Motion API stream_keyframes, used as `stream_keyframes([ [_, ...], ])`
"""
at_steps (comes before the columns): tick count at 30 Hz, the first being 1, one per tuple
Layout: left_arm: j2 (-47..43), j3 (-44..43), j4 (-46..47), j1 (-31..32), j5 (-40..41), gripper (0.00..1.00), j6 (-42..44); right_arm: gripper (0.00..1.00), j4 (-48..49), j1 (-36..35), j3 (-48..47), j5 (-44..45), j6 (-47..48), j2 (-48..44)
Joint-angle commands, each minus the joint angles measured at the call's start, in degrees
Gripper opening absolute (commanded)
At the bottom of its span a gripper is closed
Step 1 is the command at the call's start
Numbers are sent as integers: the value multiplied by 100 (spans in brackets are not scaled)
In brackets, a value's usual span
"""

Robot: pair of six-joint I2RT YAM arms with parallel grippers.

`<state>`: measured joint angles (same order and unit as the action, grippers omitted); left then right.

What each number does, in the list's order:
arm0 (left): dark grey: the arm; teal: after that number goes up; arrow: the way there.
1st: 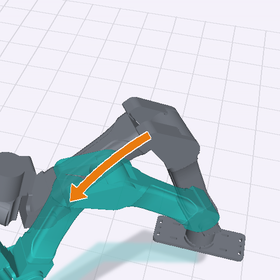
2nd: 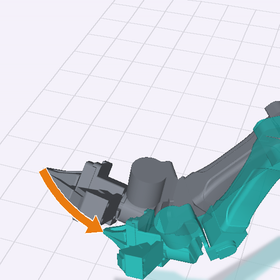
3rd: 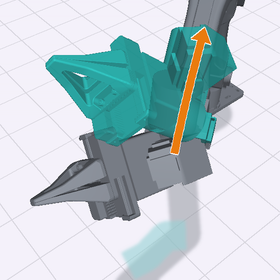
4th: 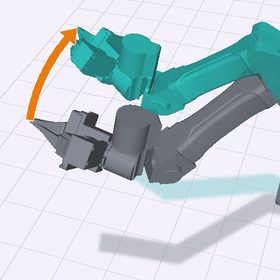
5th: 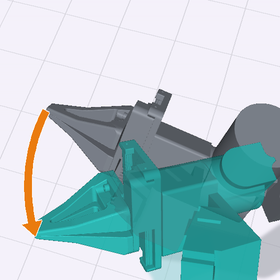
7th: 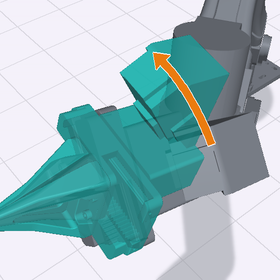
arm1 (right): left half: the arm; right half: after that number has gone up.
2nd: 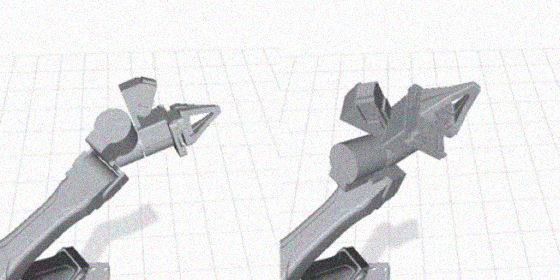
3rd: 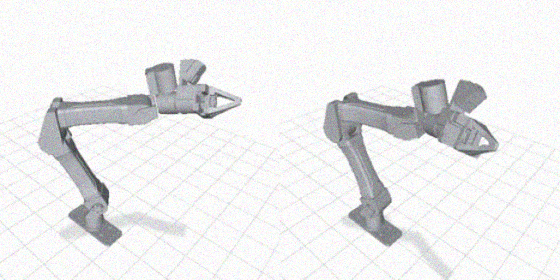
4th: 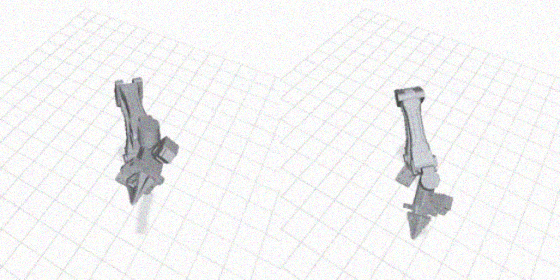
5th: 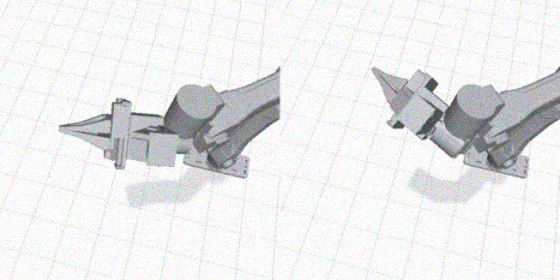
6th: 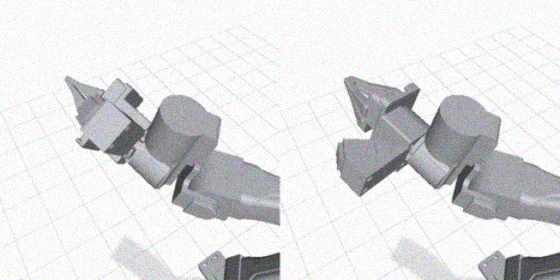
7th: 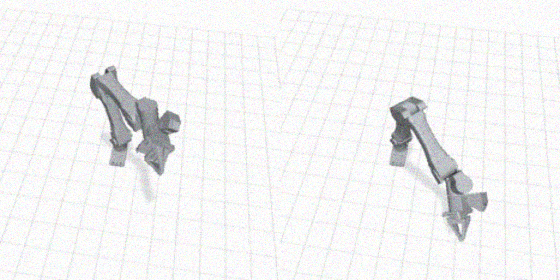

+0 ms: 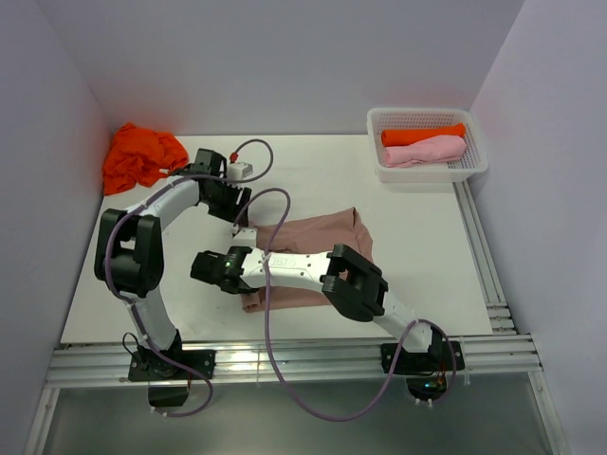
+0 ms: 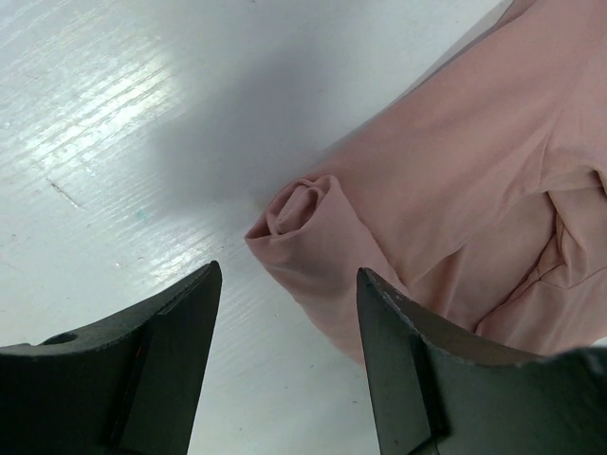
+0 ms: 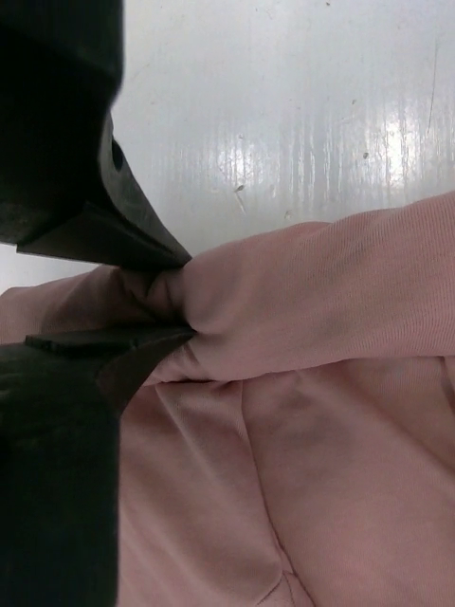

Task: Roll the t-shirts
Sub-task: Roll the tshirt

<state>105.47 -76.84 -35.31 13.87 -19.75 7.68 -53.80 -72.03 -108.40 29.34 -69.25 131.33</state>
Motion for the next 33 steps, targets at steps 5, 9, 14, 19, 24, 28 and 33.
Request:
stream_keyframes([
  [5,-141,-358,-301,-463,-722,65,102,26,1149,13,1045,-622,394,-317],
  [9,-167,-385,-424,-779,-934,65,277,19,3293,189,2251,-1377,693,-1221],
  [14,-237,-279,-538,-1044,-1136,65,497,18,5247,435,3034,-2142,756,-1610],
  [19,-308,37,-609,-1211,-1330,65,796,18,6142,654,3456,-2538,370,-1742],
  [24,-299,379,-530,-1211,-1470,65,893,18,6786,787,4212,-2600,-202,-1926],
  [28,-255,573,-424,-1211,-1646,65,893,21,7207,839,4730,-2539,-544,-2050],
  [33,-237,767,-301,-1193,-1796,65,858,25,7445,848,5083,-2468,-800,-2146],
])
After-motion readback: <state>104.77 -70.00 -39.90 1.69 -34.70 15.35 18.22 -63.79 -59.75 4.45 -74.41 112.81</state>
